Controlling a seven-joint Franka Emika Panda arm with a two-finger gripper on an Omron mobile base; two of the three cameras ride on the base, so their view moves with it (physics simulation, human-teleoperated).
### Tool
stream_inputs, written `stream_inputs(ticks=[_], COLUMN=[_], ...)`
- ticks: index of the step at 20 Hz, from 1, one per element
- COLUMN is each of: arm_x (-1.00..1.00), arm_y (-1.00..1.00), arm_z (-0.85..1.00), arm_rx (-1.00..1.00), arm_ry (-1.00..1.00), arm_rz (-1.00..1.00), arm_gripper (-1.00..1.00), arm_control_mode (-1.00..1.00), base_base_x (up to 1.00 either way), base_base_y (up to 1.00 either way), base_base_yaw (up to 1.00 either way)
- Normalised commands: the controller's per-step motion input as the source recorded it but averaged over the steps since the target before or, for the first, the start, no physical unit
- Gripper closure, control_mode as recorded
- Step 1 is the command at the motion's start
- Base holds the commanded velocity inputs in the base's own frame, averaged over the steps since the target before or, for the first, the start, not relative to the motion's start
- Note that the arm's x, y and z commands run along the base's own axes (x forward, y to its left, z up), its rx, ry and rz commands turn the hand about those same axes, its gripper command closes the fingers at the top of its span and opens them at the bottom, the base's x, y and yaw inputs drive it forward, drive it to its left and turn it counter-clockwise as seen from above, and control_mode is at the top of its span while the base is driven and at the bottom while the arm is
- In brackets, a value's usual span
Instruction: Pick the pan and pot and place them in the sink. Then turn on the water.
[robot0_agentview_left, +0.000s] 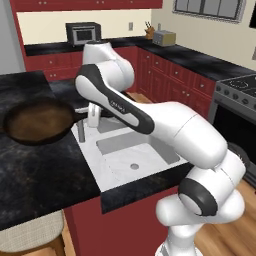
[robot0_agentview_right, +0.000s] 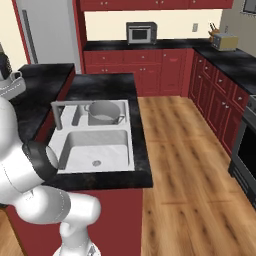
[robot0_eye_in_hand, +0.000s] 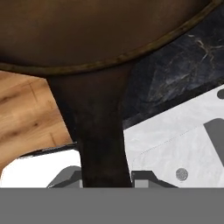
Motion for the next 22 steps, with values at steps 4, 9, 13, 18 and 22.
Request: stream_inputs(ticks=[4, 9, 13, 18, 22], arm_x=[0.00, 0.00, 0.00, 0.00, 0.00], arm_y=[0.00, 0.00, 0.00, 0.00, 0.00], arm_z=[0.00, 0.00, 0.00, 0.00, 0.00], arm_rx=[0.00, 0.00, 0.00, 0.00, 0.00], arm_ry=[0.00, 0.00, 0.00, 0.00, 0.00], arm_rz=[0.00, 0.00, 0.00, 0.00, 0.00], arm_gripper=[1.00, 1.00, 1.00, 1.00, 1.00], arm_control_mode=[1.00, 1.00, 1.00, 1.00, 1.00], base_base_x=[-0.05, 0.13, 0.69, 0.63, 0.45], base_base_y=[-0.96, -1.00, -0.85, -0.77, -0.66], base_base_yaw=[0.11, 0.07, 0.13, 0.24, 0.35])
